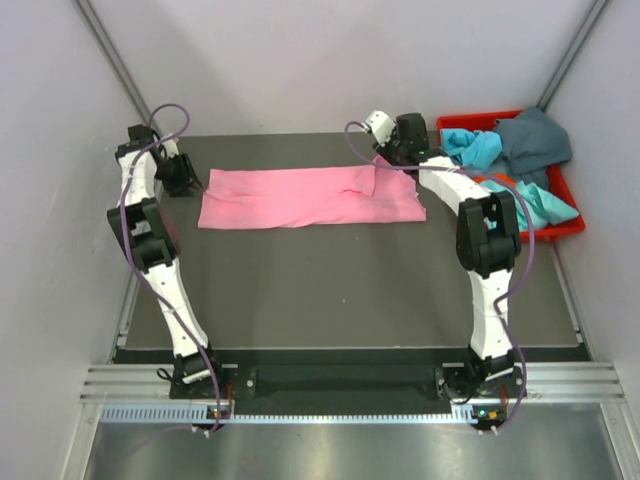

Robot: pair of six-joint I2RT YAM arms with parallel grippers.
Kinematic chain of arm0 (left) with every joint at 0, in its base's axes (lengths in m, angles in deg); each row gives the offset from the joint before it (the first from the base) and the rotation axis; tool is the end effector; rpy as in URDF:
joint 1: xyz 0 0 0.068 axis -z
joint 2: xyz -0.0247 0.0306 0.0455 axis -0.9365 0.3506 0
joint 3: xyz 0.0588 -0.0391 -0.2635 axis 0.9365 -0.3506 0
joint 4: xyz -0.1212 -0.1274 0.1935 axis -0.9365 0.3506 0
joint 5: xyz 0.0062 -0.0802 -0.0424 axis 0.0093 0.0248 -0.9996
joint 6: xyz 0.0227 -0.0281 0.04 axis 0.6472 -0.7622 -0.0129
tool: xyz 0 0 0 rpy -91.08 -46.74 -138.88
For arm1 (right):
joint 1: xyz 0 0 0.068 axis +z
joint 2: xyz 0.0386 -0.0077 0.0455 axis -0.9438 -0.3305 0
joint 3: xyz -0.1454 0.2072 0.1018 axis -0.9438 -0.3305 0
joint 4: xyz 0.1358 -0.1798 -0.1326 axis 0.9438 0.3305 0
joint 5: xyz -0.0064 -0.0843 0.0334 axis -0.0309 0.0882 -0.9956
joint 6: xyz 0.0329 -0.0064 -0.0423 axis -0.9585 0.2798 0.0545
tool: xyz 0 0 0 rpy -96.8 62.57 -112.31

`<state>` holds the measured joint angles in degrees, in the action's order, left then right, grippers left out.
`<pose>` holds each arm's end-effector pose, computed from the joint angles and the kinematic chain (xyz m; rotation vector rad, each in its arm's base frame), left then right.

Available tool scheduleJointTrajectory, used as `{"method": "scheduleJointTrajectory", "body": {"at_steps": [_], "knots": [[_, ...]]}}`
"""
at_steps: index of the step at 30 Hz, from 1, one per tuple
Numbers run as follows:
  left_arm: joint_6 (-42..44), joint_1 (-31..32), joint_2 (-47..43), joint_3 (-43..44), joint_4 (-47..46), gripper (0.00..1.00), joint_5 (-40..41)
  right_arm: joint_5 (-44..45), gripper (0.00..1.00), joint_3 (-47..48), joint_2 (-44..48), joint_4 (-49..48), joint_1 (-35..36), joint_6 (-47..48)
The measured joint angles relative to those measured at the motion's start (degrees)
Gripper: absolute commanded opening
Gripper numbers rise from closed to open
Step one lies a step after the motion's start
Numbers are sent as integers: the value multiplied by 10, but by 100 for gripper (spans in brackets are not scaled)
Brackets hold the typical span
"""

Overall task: Fold and stack the t-shirts
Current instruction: Fold the tshirt

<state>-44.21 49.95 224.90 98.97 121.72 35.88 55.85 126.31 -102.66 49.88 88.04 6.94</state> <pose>0.4875 0.1569 0.2091 -0.3761 2.6021 -0.4917 0.4927 0.1528 0.2360 -0.9852 1.8907 -0.2476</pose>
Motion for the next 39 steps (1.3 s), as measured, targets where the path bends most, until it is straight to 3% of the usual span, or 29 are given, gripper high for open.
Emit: {"method": "scheduleJointTrajectory", "body": {"at_steps": [3,8,12,13,17,25,39], "knots": [[-3,1,-1,2,-2,52,11,16,50,-4,5,-12,0,-5],[-8,2,-34,-47,-9,52,8,12,50,-38,48,-5,1,-37],[-10,5,-74,-107,-10,44,-7,-35,48,-45,84,16,6,-85],[-11,7,-84,-122,-9,38,-14,-49,48,-47,90,21,7,-96],[-16,19,-96,-150,-6,32,-36,-104,45,-59,100,35,19,-147],[-16,51,-88,-150,-6,28,-43,-168,43,-69,46,77,32,-202],[-19,56,-38,-151,-6,28,-21,-165,44,-42,-10,94,32,-217]]}}
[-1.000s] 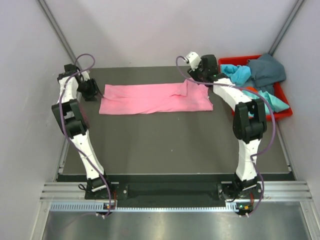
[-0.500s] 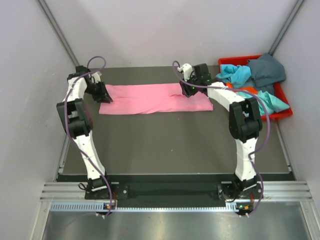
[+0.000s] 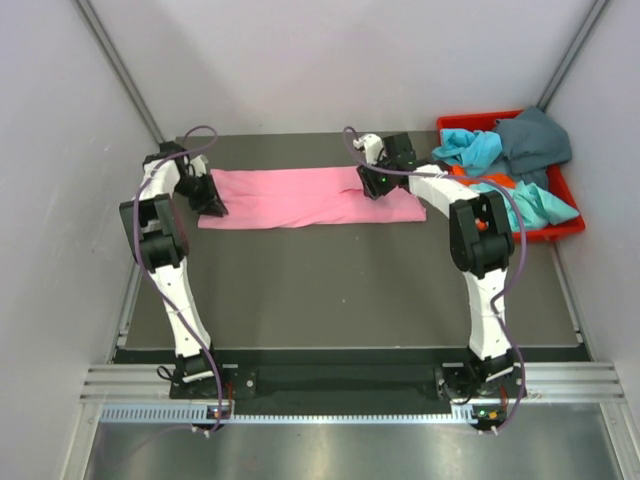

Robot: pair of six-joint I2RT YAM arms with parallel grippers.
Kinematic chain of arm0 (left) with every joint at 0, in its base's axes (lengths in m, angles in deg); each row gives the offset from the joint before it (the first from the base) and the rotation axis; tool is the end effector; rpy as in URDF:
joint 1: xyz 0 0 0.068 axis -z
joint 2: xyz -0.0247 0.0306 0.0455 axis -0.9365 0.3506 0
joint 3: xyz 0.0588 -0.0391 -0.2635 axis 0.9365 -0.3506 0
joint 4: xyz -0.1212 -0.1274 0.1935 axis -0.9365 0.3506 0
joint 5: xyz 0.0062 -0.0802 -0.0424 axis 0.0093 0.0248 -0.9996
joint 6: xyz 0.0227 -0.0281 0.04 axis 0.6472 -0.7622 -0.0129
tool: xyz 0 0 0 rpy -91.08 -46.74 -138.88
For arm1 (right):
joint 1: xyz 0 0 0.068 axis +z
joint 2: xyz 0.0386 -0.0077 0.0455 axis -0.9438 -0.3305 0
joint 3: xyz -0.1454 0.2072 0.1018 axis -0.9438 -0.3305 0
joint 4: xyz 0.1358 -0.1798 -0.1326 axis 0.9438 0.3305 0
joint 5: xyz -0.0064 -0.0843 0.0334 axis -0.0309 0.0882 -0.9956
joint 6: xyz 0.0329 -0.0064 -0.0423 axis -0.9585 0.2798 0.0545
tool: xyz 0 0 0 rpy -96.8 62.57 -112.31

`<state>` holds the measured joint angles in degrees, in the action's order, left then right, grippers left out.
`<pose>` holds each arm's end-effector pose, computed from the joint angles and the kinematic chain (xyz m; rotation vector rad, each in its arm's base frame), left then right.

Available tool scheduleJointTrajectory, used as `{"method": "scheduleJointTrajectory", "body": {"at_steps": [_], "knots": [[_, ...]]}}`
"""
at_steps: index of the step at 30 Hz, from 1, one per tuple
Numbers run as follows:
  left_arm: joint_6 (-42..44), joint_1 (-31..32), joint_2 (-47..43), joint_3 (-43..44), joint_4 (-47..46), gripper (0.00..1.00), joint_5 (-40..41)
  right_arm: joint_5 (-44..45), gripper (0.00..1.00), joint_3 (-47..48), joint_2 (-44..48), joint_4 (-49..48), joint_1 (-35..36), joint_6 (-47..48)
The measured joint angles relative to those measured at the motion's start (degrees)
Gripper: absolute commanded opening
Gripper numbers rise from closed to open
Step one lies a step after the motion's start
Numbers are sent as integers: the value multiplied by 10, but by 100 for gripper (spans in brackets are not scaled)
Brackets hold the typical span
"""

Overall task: Fold and stack the t-shirts
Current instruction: Fold the tshirt

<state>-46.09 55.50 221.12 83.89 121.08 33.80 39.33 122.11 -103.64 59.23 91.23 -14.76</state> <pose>0.4694 0.1001 0.1664 -0.3648 2.7814 -0.6443 0.4623 0.1829 0.1903 -0.8763 2.1987 0.3411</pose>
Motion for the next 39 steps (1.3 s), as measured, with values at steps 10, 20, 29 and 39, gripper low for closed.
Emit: {"method": "scheduleJointTrajectory", "body": {"at_steps": [10,20,29,39], "knots": [[-3,6,0,-3,0,28,8,20,38,39,-19,-11,5,-10],[-7,8,3,-4,0,28,8,35,38,39,-21,-10,9,-11],[-13,8,3,-4,0,28,7,59,30,39,-27,-3,15,-15],[-17,8,3,-4,0,28,7,60,0,39,-34,3,23,-15]]}}
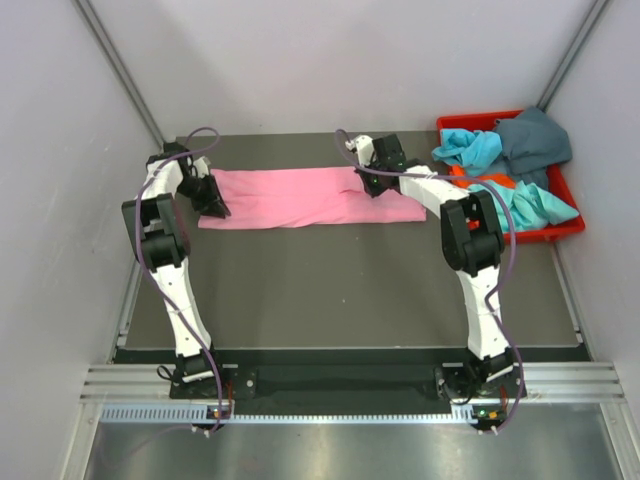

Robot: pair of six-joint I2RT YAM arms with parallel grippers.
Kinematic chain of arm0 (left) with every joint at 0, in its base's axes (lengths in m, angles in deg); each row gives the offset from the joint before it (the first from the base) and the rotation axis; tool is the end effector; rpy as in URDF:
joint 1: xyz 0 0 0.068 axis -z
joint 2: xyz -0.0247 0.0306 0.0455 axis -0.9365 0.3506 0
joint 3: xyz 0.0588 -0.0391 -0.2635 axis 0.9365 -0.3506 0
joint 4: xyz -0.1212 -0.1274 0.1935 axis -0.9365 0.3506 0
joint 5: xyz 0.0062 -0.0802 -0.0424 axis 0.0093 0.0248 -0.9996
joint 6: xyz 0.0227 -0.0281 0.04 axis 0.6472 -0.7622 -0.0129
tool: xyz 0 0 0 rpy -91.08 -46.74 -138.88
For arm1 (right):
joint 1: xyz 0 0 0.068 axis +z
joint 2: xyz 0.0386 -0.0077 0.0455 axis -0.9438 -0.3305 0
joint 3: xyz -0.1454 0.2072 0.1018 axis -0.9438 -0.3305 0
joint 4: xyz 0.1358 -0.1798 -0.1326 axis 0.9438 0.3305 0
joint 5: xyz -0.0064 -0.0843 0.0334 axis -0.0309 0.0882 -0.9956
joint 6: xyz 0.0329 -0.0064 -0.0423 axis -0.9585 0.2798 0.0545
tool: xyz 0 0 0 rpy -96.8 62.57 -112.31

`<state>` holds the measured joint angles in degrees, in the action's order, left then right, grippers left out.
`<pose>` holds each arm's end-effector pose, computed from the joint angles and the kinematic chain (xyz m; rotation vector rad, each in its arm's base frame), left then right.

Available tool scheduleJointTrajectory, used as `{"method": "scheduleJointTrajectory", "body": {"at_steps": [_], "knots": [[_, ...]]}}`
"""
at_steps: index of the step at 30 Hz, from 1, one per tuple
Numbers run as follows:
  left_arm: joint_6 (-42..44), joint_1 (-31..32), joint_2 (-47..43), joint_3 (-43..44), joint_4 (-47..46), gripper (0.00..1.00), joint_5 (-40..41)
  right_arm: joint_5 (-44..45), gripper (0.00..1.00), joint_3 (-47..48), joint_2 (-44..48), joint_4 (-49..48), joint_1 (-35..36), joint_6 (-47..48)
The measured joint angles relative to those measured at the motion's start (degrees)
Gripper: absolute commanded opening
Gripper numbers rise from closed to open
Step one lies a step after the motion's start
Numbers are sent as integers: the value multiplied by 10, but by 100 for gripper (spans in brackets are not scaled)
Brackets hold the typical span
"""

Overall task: Fold and stack the t-shirts
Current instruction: Fold the tshirt

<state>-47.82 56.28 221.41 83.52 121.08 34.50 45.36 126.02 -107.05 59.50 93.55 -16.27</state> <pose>0.4700 0.0939 0.1621 -0.3970 2.8001 -0.6406 0.4686 0.2034 0.1825 -0.8473 2.2168 0.2481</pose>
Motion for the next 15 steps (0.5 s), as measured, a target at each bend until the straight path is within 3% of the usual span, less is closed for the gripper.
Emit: {"method": "scheduleJointTrajectory", "body": {"at_steps": [15], "knots": [[0,0,0,0,0,28,0,14,0,58,-3,-3,0,7]]}}
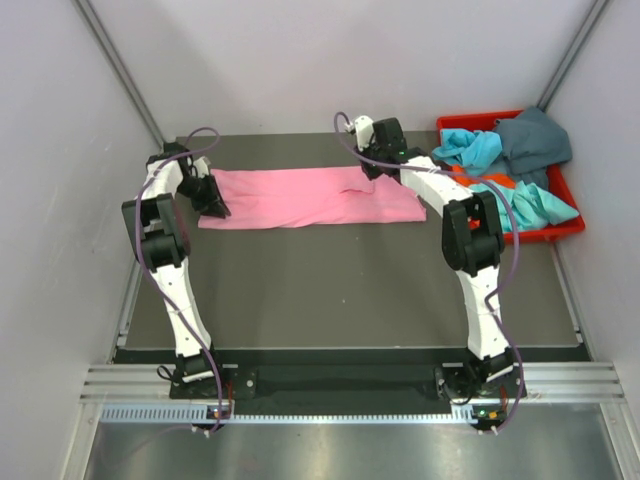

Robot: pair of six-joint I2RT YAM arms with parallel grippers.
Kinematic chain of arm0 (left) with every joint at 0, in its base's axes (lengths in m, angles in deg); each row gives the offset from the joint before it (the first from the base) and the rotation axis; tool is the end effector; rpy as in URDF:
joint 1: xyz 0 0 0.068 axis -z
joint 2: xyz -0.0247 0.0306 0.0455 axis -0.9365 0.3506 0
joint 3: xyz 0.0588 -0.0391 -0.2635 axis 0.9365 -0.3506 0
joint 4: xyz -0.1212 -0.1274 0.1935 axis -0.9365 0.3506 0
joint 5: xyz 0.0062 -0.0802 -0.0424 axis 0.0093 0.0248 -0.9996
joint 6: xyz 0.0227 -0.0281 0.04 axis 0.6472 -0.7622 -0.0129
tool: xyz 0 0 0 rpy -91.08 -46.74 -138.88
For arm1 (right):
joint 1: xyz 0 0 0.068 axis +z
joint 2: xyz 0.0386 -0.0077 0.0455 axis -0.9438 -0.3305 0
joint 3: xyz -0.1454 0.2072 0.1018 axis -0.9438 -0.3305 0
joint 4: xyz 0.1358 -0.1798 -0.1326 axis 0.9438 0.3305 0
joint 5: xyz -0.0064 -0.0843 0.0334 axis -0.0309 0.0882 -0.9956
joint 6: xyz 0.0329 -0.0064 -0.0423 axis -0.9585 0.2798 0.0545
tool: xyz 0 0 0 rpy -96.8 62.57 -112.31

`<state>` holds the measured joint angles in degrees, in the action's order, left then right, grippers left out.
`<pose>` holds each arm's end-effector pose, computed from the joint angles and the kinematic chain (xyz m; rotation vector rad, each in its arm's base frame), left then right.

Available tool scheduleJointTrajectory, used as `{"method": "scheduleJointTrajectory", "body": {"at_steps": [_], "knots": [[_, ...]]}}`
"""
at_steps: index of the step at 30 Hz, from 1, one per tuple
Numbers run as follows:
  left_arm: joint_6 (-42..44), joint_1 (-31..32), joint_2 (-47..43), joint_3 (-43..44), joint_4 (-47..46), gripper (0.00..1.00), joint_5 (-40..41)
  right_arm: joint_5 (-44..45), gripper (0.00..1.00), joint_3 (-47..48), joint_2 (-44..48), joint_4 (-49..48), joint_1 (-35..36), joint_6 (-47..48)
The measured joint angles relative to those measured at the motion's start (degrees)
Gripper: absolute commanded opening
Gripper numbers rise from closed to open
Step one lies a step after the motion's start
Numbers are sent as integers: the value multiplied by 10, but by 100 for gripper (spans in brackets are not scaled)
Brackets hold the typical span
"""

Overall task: Fold and stack the t-shirts
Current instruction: Fold the tshirt

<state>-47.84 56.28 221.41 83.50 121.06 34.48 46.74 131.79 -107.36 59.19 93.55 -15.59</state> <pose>0.4700 0.0939 0.1620 -0.3974 2.8000 -0.6412 0.4807 0.2076 0.2132 -0.8220 2.1187 0.2129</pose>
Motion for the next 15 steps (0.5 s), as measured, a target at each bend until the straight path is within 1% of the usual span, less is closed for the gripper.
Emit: {"method": "scheduleJointTrajectory", "body": {"at_steps": [3,5,6,7,9,12,15], "knots": [[0,0,0,0,0,28,0,0,0,30,0,-8,0,0],[0,0,0,-1,0,30,0,1,14,43,0,-12,0,-3],[0,0,0,-1,0,31,-1,2,23,47,0,-14,0,-6],[0,0,0,-1,0,31,-2,6,40,47,0,-17,0,-11],[-1,0,0,-2,0,31,-4,12,48,45,0,-17,0,-30],[-1,0,0,-3,0,31,-8,8,47,10,6,-14,0,-72],[-2,0,0,-4,0,29,-9,-10,44,-38,15,2,-2,-115]]}}
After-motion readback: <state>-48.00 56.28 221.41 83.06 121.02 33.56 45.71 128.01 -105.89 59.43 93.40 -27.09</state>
